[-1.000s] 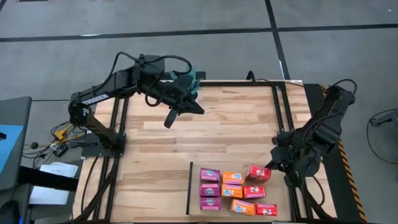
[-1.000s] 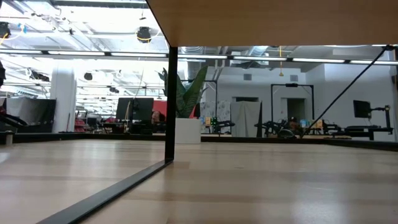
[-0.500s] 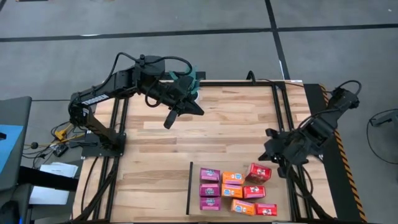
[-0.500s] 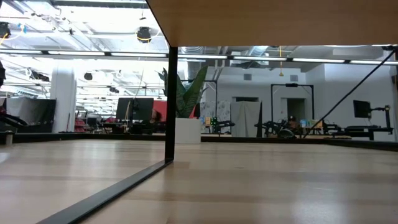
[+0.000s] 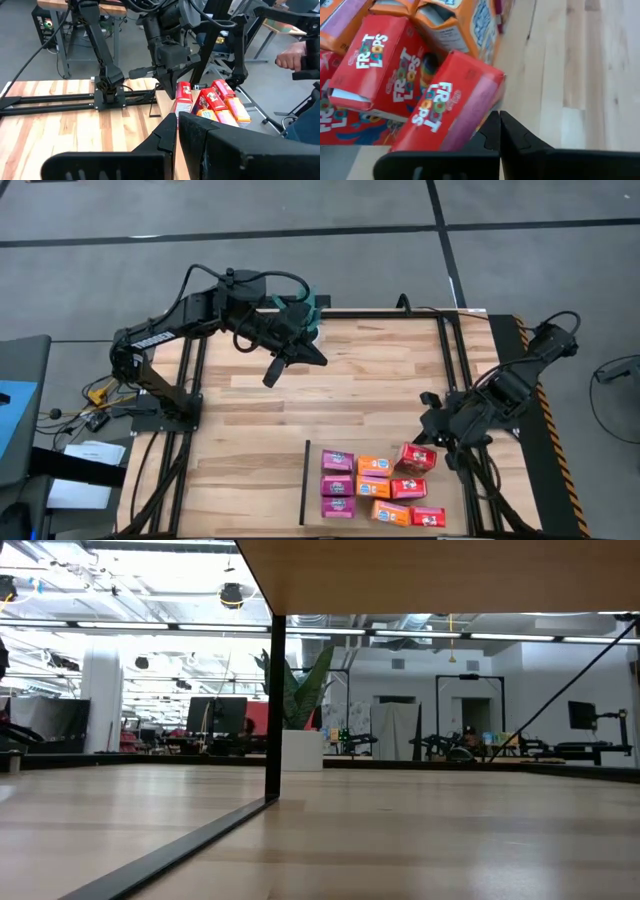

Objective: Stack cereal on shelf
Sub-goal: Put the red cereal box on the upper right shelf

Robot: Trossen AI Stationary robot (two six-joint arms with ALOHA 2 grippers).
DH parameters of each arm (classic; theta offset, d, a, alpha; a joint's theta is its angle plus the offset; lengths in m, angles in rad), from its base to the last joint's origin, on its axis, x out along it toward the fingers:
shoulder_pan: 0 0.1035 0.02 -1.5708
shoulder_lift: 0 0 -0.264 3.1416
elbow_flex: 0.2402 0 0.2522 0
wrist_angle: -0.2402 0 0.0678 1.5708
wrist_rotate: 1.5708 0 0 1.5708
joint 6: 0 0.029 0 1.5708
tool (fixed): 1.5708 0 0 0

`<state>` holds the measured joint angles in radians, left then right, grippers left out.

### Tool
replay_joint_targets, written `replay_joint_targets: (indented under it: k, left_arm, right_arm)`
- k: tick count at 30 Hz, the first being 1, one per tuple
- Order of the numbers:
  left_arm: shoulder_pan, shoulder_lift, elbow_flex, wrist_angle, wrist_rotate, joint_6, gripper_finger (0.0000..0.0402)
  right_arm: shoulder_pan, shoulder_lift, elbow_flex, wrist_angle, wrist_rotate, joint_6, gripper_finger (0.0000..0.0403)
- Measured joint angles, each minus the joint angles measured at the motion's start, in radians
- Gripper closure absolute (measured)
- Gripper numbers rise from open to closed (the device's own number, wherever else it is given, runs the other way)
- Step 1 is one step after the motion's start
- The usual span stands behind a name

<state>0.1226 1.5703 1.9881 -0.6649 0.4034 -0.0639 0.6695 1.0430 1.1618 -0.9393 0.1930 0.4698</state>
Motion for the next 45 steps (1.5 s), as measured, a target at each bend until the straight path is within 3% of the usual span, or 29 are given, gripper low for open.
replay_joint_targets:
  k: [12, 29, 39, 45]
  left_arm:
    - [0.000, 0.000, 0.000, -0.003, 0.000, 0.000, 0.0394]
    - [0.000, 0.000, 0.000, -0.004, 0.000, 0.004, 0.0394]
    - [0.000, 0.000, 0.000, -0.007, 0.000, 0.037, 0.0394]
    - [0.000, 0.000, 0.000, -0.043, 0.000, 0.048, 0.0394]
  right_arm:
    - [-0.007, 0.073, 0.000, 0.033, -0.043, -0.046, 0.0387]
    - [-0.045, 0.076, 0.000, 0.067, -0.163, -0.098, 0.0392]
    - [-0.069, 0.076, 0.000, 0.115, -0.169, -0.109, 0.0377]
    - [-0.092, 0.076, 0.000, 0.109, -0.169, -0.112, 0.0391]
